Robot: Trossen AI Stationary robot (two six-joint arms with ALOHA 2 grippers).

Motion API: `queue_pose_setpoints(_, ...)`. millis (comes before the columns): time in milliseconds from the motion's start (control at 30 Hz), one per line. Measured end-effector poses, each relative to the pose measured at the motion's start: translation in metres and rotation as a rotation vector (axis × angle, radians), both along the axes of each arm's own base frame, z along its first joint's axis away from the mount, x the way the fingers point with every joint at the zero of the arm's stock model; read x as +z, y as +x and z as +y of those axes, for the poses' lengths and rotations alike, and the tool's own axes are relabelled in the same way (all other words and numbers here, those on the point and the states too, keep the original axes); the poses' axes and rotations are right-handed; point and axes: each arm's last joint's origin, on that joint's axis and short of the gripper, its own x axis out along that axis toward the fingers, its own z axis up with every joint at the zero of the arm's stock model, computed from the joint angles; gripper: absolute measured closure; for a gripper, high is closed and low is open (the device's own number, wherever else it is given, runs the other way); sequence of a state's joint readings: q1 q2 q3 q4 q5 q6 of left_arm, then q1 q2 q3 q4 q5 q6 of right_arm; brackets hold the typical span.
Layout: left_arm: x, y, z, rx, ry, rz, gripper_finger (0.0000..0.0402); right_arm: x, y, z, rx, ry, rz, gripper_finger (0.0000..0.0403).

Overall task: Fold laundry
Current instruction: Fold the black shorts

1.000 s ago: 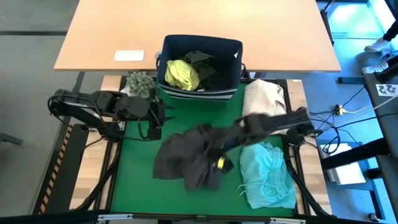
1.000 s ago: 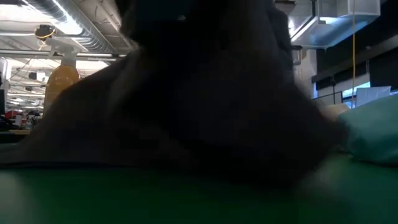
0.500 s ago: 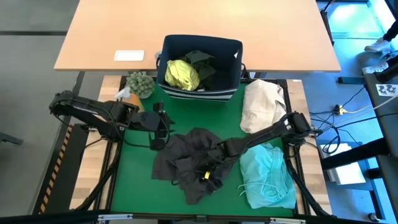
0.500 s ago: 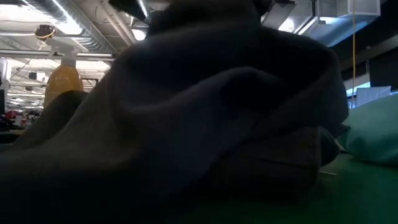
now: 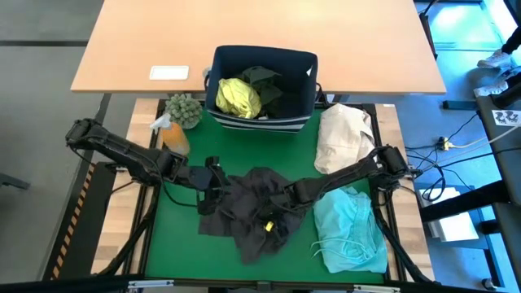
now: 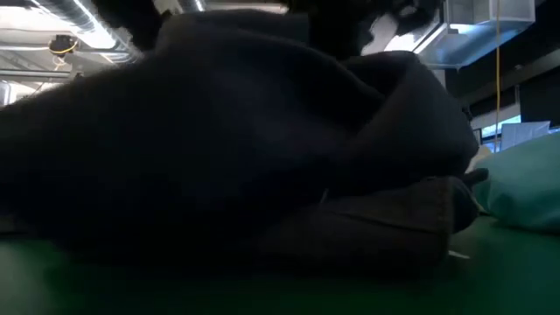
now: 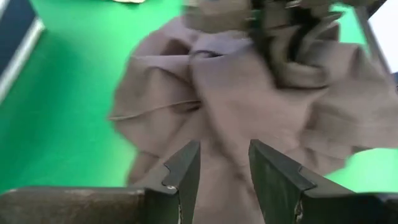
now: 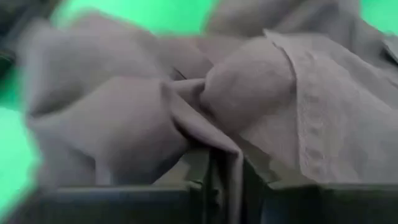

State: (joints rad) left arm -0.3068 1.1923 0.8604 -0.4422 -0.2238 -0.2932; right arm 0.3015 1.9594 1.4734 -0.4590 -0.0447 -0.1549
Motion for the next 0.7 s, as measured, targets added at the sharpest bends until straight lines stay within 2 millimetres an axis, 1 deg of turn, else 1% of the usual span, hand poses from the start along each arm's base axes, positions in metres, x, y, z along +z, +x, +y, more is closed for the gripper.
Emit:
queue_pose_setpoints(67,-0.010,-0.001,-0.004,0.006,-0.044,-0.020,0.0271,0.000,0.002,-0.004,0.003,0.015,-0.002,0.0328)
queue_pose_setpoints(167,-0.024,-0.003,-0.009,0.016,-0.073,-0.050,0.0271,0.002,0.004,-0.003,0.001,0.019,-0.030,0.0308)
queue_pose_setpoints(300,-0.035,-0.005,-0.012,0.081,-0.046,-0.131,0.0271,0.004,0.007,-0.001,-0.018,0.022,-0.074,0.0289)
queue_pose_setpoints(433,-0.037,-0.006,-0.014,0.160,-0.044,-0.196,0.0271,0.005,0.008,-0.002,-0.074,0.041,-0.079,0.0284)
queue_pose_setpoints(533,-0.037,-0.006,-0.015,0.183,-0.061,-0.202,0.0271,0.003,0.006,-0.004,-0.150,0.016,-0.055,0.0286)
queue_pose_setpoints(633,-0.037,-0.007,-0.017,0.180,-0.056,-0.205,0.0271,0.003,0.006,-0.003,-0.157,0.017,-0.055,0.0291)
queue_pose_setpoints(700,-0.037,-0.008,-0.018,0.185,-0.049,-0.208,0.0271,0.006,0.005,0.002,-0.128,0.036,-0.070,0.0295)
